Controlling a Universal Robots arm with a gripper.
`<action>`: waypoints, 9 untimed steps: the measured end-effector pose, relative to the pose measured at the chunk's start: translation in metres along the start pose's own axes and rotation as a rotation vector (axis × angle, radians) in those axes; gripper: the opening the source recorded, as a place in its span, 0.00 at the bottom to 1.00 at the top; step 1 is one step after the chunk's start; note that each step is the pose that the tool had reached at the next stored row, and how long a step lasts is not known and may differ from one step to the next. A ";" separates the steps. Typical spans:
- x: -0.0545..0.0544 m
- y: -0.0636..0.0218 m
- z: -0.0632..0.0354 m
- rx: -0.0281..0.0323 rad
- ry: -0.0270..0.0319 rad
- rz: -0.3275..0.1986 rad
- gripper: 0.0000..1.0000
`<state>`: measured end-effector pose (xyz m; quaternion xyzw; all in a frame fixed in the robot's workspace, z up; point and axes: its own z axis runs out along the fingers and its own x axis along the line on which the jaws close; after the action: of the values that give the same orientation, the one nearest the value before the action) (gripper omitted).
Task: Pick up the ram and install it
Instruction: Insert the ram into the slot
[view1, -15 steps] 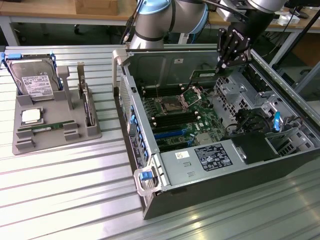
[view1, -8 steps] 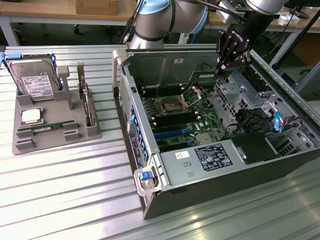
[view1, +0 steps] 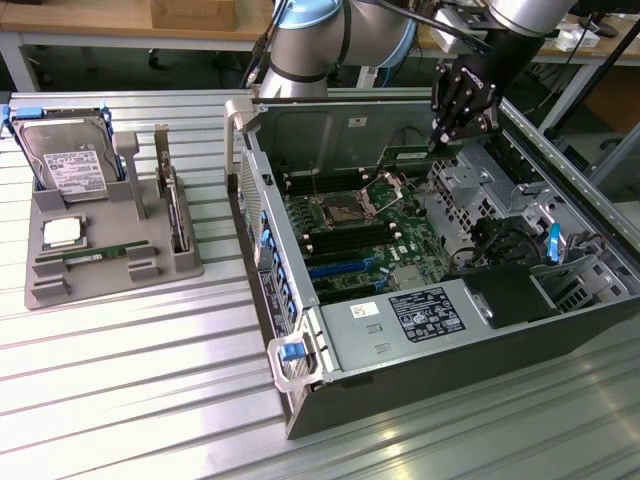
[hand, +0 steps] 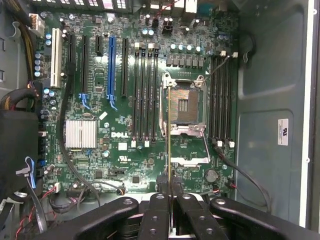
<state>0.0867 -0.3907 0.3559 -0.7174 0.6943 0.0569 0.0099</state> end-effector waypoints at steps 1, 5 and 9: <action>0.000 0.0000 0.0004 0.0000 0.0001 0.000 0.12; 0.000 -0.0002 0.0033 0.0000 0.0000 0.000 0.12; 0.001 -0.0004 0.0070 0.0000 0.0000 0.000 0.12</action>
<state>0.0866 -0.3909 0.3488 -0.7174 0.6943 0.0569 0.0099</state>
